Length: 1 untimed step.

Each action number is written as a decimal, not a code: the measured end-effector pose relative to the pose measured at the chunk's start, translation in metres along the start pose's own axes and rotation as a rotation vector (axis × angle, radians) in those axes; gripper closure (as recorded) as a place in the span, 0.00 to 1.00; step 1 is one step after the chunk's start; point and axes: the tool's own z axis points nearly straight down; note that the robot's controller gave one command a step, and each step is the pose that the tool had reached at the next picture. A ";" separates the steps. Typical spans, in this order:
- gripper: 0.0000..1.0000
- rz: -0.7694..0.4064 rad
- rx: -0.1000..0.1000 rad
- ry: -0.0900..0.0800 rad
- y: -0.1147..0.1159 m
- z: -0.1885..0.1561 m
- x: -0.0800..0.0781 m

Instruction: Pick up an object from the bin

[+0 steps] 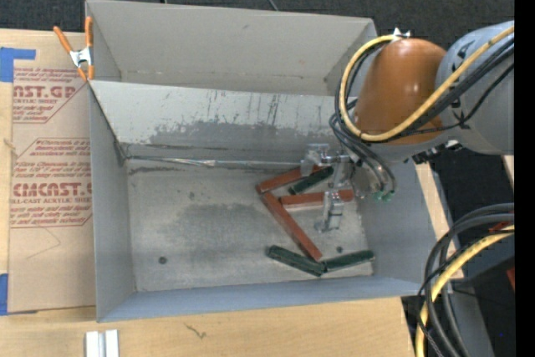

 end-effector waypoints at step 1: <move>0.00 0.071 -0.002 0.008 -0.004 0.047 0.005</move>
Offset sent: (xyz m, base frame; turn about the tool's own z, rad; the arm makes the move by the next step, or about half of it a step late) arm -0.0090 0.0684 -0.0761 0.0873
